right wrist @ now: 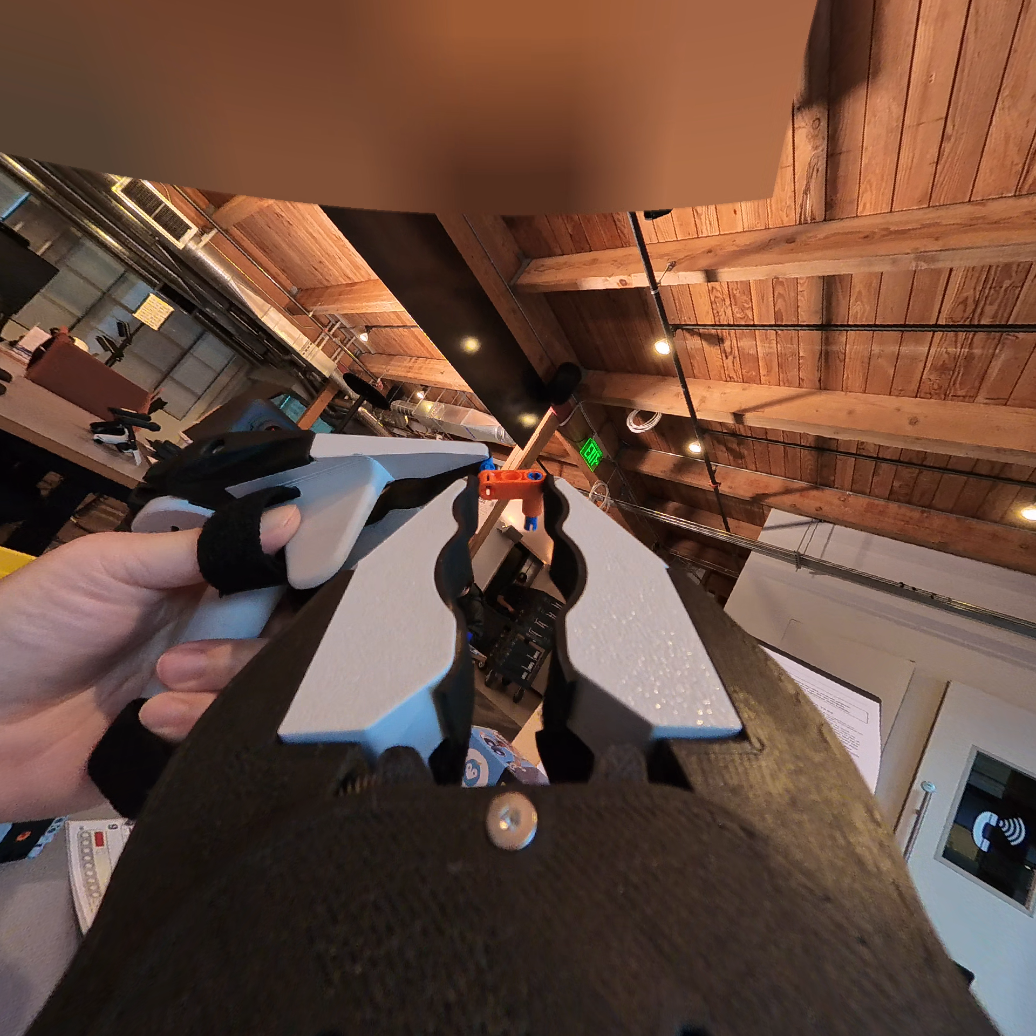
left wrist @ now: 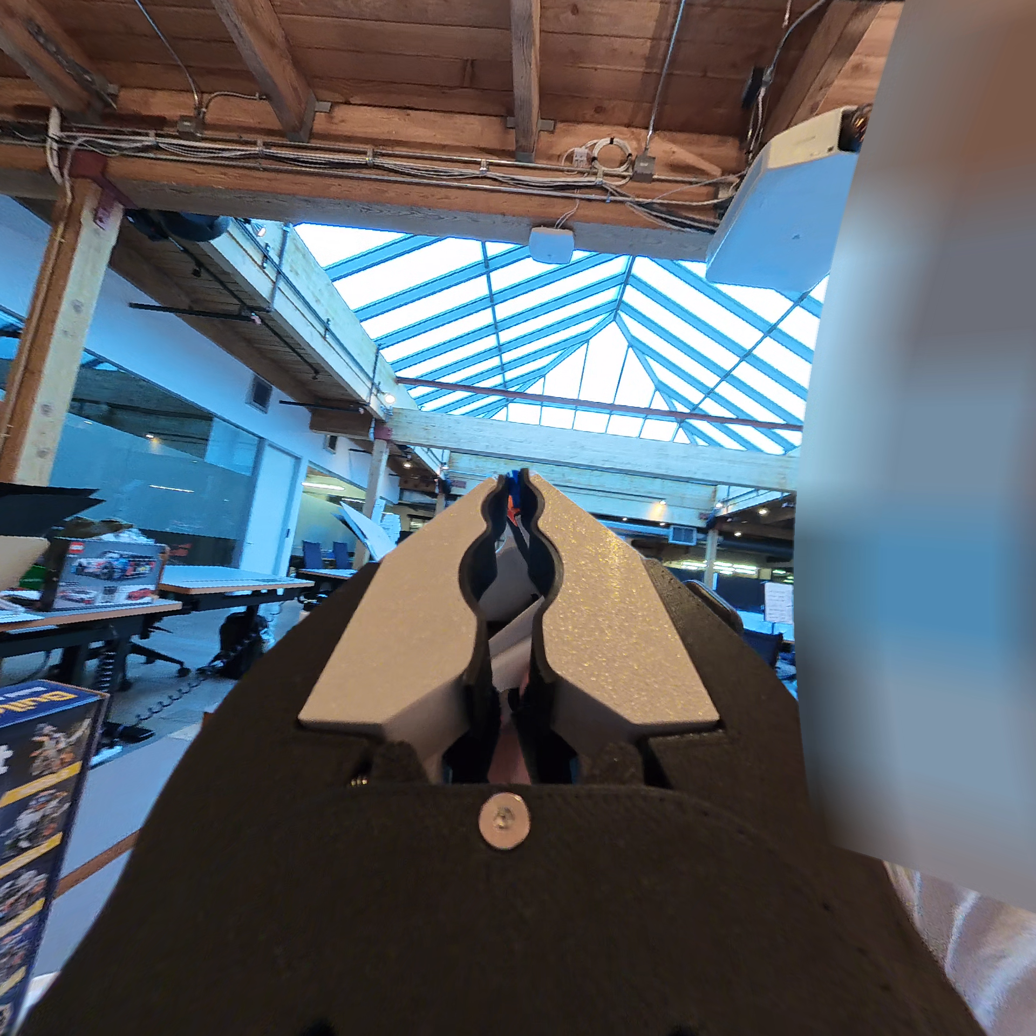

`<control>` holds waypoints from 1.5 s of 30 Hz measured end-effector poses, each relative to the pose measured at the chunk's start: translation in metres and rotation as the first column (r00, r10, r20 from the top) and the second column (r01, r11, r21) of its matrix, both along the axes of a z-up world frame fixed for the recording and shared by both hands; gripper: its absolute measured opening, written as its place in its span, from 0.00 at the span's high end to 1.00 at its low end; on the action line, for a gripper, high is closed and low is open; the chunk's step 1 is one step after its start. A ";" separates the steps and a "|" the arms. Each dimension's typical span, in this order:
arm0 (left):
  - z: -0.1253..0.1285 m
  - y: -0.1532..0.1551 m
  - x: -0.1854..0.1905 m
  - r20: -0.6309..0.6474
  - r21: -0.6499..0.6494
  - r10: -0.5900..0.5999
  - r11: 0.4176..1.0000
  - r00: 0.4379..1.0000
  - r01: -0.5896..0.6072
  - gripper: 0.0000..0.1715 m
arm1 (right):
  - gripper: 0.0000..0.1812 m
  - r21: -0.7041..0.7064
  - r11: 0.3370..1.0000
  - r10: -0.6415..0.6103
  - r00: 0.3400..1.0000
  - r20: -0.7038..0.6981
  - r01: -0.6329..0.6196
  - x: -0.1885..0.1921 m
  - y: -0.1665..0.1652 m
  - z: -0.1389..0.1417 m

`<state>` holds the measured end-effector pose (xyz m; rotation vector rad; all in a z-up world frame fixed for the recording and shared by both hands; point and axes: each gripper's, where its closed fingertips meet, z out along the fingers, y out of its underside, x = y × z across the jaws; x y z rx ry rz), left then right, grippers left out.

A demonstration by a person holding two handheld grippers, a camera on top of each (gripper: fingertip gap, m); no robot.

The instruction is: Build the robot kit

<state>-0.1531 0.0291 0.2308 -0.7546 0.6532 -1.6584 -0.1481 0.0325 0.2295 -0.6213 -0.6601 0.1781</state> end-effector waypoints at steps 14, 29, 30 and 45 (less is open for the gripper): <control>-0.004 0.008 0.000 -0.054 -0.028 -0.032 0.999 0.998 0.031 0.99 | 0.88 -0.023 0.999 -0.026 0.999 0.029 0.027 0.003 0.008 -0.003; -0.019 0.021 0.007 0.025 0.711 0.882 0.316 0.471 -0.629 0.66 | 0.88 -0.319 0.530 0.547 0.604 -0.580 -0.786 -0.004 0.005 0.008; -0.015 0.018 0.005 0.032 0.688 0.875 0.331 0.483 -0.645 0.66 | 0.88 -0.316 0.476 0.557 0.559 -0.615 -0.821 -0.005 0.006 0.007; -0.019 0.025 0.001 0.114 0.797 0.938 0.110 0.326 -0.594 0.82 | 0.88 -0.273 0.024 0.431 0.256 -0.865 -0.962 -0.022 0.029 -0.021</control>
